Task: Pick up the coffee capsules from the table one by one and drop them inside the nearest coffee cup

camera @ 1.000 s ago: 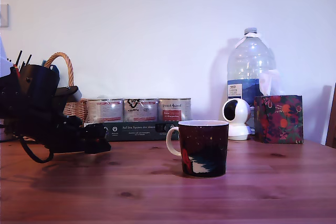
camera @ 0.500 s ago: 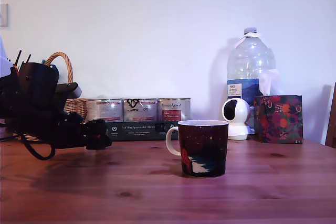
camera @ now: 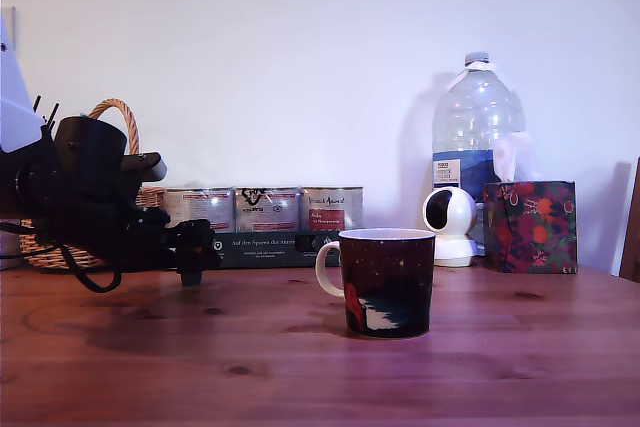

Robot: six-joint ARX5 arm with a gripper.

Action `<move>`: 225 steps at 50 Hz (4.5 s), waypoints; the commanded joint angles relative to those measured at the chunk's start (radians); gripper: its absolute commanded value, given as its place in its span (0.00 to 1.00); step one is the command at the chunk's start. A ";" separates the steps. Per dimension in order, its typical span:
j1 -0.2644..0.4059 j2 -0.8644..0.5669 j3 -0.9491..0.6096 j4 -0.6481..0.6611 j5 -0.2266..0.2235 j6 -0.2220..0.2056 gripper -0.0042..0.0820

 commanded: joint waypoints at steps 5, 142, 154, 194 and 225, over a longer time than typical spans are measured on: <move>-0.001 0.039 0.016 -0.017 0.002 0.002 0.69; -0.299 -0.785 -0.544 -0.262 0.140 -0.030 0.21; -0.388 -0.859 -0.547 -0.351 0.140 -0.029 0.21; -0.475 -0.818 -0.396 -0.472 0.082 0.048 0.21; -0.493 -0.527 0.064 -0.816 0.080 0.109 0.21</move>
